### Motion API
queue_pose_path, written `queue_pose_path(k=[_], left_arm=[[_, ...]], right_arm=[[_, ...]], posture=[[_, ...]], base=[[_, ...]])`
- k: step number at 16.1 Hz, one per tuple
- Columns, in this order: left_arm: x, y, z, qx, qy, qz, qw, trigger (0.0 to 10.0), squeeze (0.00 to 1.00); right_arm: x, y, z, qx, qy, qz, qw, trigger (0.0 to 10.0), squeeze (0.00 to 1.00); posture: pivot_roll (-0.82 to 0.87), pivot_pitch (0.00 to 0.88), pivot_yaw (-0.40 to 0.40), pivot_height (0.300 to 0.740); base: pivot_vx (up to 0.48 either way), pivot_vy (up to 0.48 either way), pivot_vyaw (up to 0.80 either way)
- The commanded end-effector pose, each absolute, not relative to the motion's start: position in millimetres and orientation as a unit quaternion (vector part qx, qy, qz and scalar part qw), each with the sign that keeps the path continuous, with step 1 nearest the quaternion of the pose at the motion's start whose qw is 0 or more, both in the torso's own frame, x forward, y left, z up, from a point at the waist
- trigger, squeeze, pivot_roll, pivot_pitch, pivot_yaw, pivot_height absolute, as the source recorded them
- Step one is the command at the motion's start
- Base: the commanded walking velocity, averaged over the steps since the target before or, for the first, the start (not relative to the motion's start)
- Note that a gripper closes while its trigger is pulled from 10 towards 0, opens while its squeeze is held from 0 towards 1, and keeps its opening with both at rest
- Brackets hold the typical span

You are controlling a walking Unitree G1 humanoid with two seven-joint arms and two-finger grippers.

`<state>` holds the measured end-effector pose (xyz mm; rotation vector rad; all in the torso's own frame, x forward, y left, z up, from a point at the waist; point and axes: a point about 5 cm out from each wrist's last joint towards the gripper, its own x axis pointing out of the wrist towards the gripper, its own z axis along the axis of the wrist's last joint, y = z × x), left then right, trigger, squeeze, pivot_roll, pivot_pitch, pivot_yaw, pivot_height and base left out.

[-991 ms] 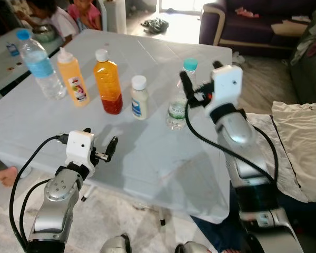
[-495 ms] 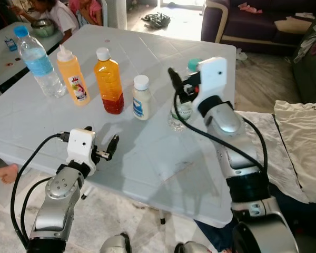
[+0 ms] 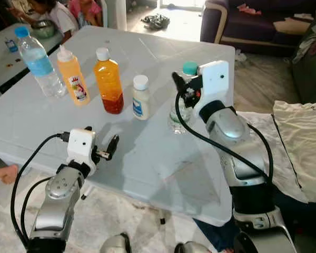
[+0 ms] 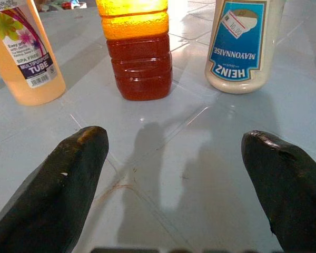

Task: Restocking fridge

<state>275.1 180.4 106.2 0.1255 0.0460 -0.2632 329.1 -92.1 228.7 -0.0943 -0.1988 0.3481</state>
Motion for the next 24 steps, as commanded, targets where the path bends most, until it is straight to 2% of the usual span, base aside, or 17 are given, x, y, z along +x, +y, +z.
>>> queue_pose_path(k=[1,3,6,7,8,9,14,21,22,23,24], left_arm=[[276.7,179.8,108.5,0.067,0.023,-0.133,0.989,10.0,0.0],[276.0,178.8,107.7,0.068,0.025,-0.136,0.988,10.0,0.0],[275.2,180.3,105.9,0.07,0.032,-0.139,0.987,10.0,0.0],[276.3,181.5,104.4,0.074,0.036,-0.127,0.988,10.0,0.0],[277.6,183.7,103.2,0.07,0.042,-0.107,0.991,10.0,0.0],[278.1,185.4,102.5,0.065,0.045,-0.094,0.992,10.0,0.0],[276.6,183.2,95.8,0.069,0.051,-0.08,0.993,10.0,0.0],[281.5,179.0,94.7,0.07,0.051,-0.084,0.993,10.0,0.0],[281.8,178.6,94.7,0.069,0.05,-0.084,0.993,10.0,0.0],[282.0,178.4,94.6,0.069,0.05,-0.084,0.993,10.0,0.0],[282.3,178.2,94.5,0.069,0.049,-0.084,0.993,10.0,0.0]], right_arm=[[326.5,-92.5,228.8,-0.051,-0.094,0.173,0.979,0.8,0.0],[325.0,-94.0,229.9,-0.052,-0.089,0.172,0.98,0.5,0.0],[319.1,-98.3,228.8,-0.05,-0.07,0.166,0.982,1.0,0.0],[315.8,-100.7,225.4,-0.051,-0.066,0.165,0.983,3.2,0.0],[312.9,-102.1,223.2,-0.05,-0.067,0.167,0.982,8.9,0.0],[310.0,-103.1,221.8,-0.048,-0.07,0.169,0.982,10.0,0.0],[284.0,-122.3,192.6,-0.036,-0.072,0.145,0.986,10.0,0.0],[281.5,-127.7,182.4,-0.03,-0.063,0.123,0.99,10.0,0.0],[282.0,-127.1,183.5,-0.025,-0.067,0.124,0.99,8.5,0.0],[282.6,-126.1,184.5,-0.023,-0.07,0.125,0.989,2.9,0.0],[283.1,-125.2,185.3,-0.023,-0.072,0.127,0.989,2.5,0.0]], posture=[[0.03,0.114,0.009,0.74],[0.03,0.115,0.009,0.74],[0.03,0.111,0.007,0.74],[0.02,0.11,0.009,0.74],[0.02,0.105,0.012,0.74],[0.02,0.099,0.014,0.74],[0.02,0.053,0.007,0.74],[0.0,0.038,0.011,0.74],[0.0,0.036,0.011,0.74],[0.0,0.034,0.01,0.74],[0.0,0.033,0.009,0.74]], base=[[0.0,0.0,0.0],[0.0,0.0,0.0],[0.0,0.0,0.0],[0.0,0.0,0.0],[0.0,0.0,0.0],[0.0,0.0,0.0],[-0.111,0.0,0.0],[-0.304,0.0,0.0],[-0.304,0.0,0.0],[-0.304,0.0,0.0],[-0.3,0.0,0.0]])
